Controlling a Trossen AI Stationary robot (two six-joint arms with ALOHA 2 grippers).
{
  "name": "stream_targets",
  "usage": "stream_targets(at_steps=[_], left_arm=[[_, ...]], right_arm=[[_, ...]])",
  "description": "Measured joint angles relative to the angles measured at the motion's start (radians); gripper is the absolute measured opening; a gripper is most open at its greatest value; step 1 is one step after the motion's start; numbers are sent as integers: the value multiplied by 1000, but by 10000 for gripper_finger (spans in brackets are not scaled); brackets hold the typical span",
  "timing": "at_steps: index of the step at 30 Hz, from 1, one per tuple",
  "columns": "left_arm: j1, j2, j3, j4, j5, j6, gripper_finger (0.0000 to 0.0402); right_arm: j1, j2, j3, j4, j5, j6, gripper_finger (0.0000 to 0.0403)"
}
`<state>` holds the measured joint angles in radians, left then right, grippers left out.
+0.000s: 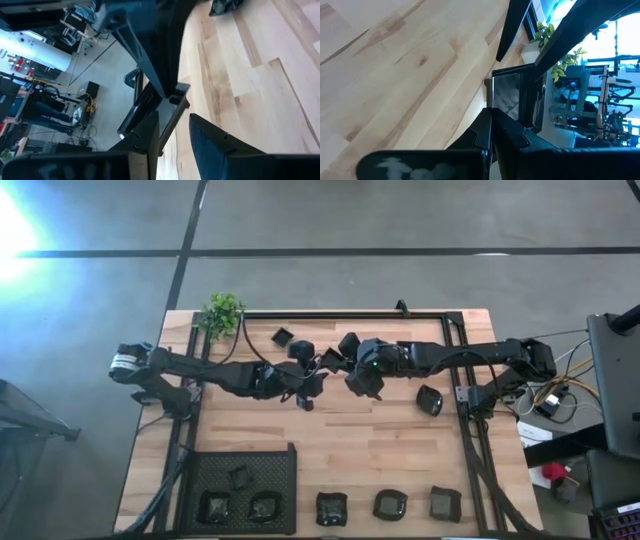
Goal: Pick & Place Mini shaped plates
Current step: Stack the square plate on top of the square plate on the shelf
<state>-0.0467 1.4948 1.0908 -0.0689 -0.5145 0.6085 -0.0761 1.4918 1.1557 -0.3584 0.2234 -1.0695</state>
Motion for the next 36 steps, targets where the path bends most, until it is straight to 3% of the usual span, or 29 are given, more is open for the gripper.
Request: stream_targets(at_steps=[14,23,36], left_arm=[[14,2,0,-1,3,-17,86],[15,2,-1,-16,6,-9,7],[15,2,-1,-29,34,-8,1]], right_arm=[[0,0,0,1,3,4,8],[0,0,0,3,4,3,8],[0,0,0,4,3,-5,8]])
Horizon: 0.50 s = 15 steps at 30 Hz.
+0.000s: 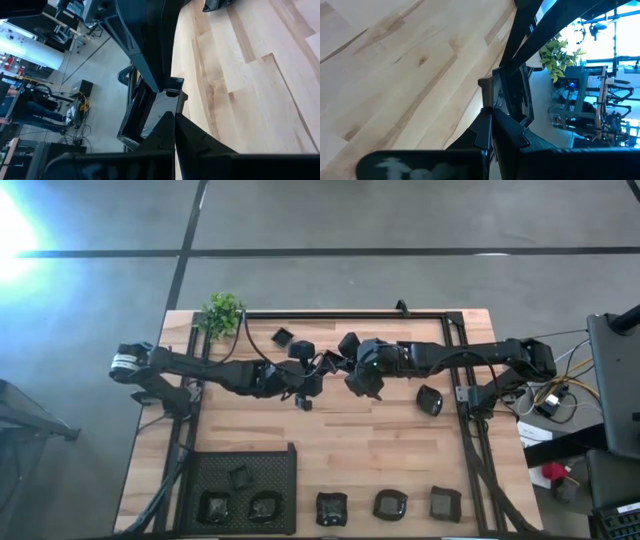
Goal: Pick & Place Mini shaped plates
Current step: Stack the square plate on top of the square plate on the shelf
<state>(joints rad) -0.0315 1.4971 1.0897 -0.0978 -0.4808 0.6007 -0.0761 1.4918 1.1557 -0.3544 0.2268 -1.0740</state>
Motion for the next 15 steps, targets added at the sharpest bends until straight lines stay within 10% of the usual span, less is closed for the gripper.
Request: stream_targets(at_steps=[15], left_arm=[[1,0,0,18,12,-28,57]], right_arm=[[0,0,0,17,0,-14,8]])
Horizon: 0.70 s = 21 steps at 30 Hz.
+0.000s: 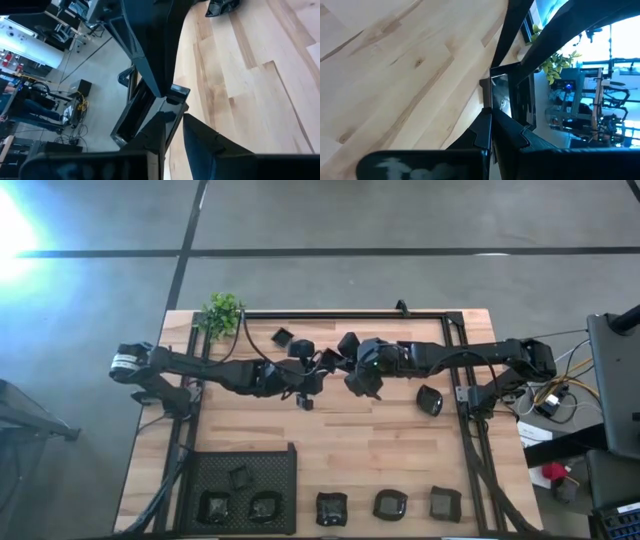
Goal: Pick & Place Mini shaped plates
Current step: Stack the square plate on top of the square plate on the shelf
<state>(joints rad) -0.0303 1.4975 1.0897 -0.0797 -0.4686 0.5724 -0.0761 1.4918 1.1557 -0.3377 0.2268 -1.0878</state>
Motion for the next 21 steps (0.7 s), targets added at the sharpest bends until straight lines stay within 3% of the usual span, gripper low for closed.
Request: stream_targets(at_steps=[12,17,21], left_arm=[[3,0,0,-1,5,-2,54],[3,1,0,-7,8,2,11],[3,1,0,-10,10,3,3]], right_arm=[[0,0,0,28,0,-15,8],[0,0,0,31,0,-16,9],[0,0,0,33,0,-15,9]])
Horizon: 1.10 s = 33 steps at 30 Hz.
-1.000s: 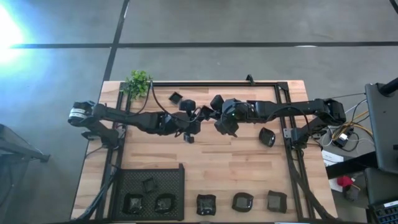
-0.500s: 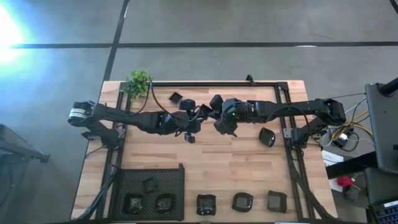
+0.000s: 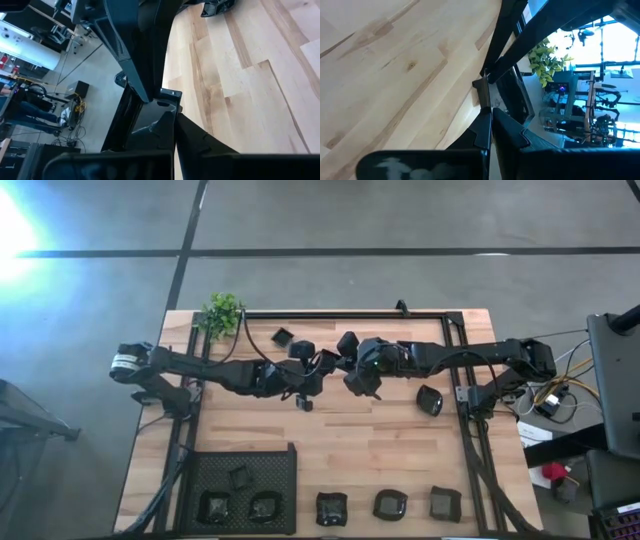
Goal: Pick & Place Mini shaped plates
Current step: Stack the square plate on top of the square plate on the shelf
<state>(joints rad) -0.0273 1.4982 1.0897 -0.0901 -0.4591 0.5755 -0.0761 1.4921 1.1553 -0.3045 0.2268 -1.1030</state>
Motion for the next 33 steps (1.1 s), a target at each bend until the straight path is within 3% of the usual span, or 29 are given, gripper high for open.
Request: stream_targets(at_steps=[8,18,24,27,33], left_arm=[[0,0,0,-1,-1,-1,1],[1,-1,5,-62,-10,-28,0],[-6,-46,10,-175,-22,-116,0],[-23,-81,9,-266,-77,-182,0],[-109,-166,9,-525,-206,-469,0]], right_arm=[[0,0,0,3,0,-5,13],[2,0,0,4,4,7,78],[4,-3,0,-7,3,106,90],[9,-15,0,-13,3,158,86],[19,-68,0,-33,0,262,73]])
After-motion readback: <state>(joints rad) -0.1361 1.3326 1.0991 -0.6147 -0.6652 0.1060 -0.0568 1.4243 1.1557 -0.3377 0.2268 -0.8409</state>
